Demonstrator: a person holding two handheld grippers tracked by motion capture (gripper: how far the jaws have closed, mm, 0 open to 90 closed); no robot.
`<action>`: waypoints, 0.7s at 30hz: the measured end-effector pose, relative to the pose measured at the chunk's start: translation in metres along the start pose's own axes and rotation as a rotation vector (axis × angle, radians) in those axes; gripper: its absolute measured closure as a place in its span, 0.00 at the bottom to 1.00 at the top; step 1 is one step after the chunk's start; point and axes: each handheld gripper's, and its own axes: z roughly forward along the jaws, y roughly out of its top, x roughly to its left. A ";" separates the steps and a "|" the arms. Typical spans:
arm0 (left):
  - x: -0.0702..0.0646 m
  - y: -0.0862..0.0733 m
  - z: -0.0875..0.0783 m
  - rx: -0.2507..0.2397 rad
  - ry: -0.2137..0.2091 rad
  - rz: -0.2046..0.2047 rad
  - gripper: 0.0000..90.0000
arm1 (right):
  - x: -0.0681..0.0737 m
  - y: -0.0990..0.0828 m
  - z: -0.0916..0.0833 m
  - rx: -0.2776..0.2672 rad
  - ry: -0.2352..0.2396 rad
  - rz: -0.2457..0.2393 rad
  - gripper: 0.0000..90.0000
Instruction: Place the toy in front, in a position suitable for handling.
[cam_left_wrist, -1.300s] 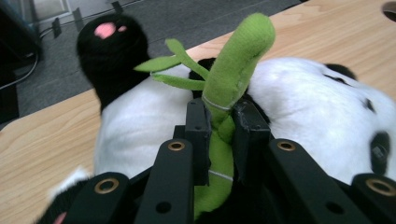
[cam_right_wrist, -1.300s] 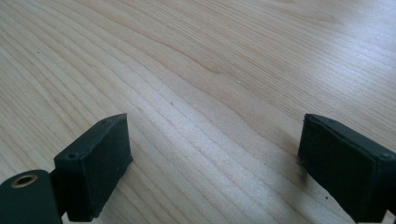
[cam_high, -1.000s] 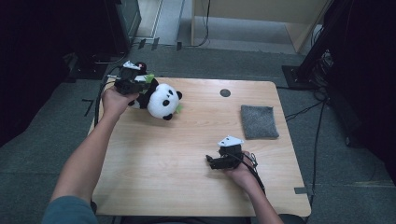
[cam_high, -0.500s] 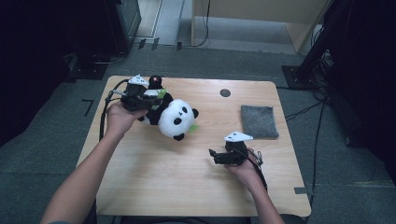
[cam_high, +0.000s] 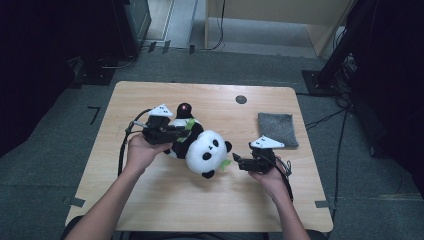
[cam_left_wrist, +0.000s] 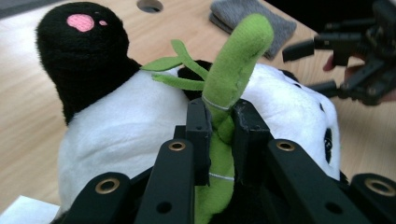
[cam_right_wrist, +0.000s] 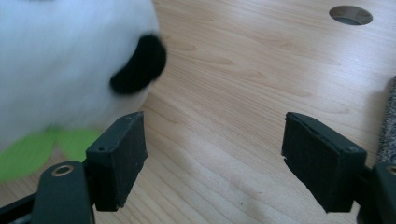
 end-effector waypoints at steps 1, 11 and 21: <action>0.000 -0.003 0.003 0.007 -0.001 0.001 0.87 | -0.001 0.000 0.000 0.003 -0.002 0.000 0.27; -0.002 -0.018 0.011 -0.015 0.011 -0.030 0.62 | -0.001 0.008 0.005 0.022 0.008 -0.010 0.42; -0.016 -0.030 -0.012 -0.045 0.104 -0.020 0.49 | -0.002 0.019 0.008 0.020 0.012 -0.037 0.56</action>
